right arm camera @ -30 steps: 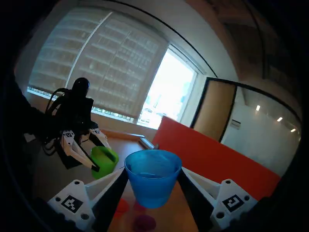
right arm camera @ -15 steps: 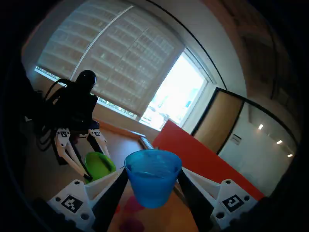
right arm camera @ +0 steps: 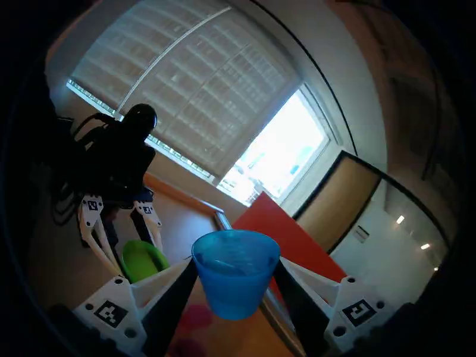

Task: Pour water

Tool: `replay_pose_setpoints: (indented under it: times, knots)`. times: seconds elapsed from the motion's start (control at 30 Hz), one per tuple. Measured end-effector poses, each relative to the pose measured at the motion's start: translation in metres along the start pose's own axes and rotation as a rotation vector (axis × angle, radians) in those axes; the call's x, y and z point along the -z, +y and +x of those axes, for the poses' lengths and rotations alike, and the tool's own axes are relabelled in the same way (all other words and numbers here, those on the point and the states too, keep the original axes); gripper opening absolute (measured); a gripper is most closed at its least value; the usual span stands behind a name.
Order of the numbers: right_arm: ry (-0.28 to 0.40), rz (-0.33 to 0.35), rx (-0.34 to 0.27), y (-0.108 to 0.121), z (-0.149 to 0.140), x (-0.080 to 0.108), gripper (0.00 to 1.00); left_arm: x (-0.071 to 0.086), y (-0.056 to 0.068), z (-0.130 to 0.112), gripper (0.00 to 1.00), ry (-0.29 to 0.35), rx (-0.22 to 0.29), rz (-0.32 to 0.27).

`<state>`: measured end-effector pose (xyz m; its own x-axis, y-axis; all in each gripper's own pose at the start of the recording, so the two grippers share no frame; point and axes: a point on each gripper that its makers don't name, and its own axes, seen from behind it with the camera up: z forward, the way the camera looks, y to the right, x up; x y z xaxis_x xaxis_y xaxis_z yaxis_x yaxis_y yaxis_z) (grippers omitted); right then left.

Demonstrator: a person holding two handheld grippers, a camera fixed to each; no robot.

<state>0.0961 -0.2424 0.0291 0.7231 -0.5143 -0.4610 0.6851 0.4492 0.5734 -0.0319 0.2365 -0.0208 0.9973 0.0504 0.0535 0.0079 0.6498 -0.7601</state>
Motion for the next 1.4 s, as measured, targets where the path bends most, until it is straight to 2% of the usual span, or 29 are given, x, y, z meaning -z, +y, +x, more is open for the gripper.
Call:
replay_pose_setpoints:
  times: [0.87,1.4]
  knots:
    - [-0.013,-0.004,0.274,0.01,0.016,-0.009,0.89,-0.006,0.009,-0.001,0.86,0.0,-0.007,-0.028]
    - [-0.035,0.006,0.378,0.014,0.014,-0.016,0.89,-0.009,0.007,0.0,0.86,0.004,-0.005,-0.029]
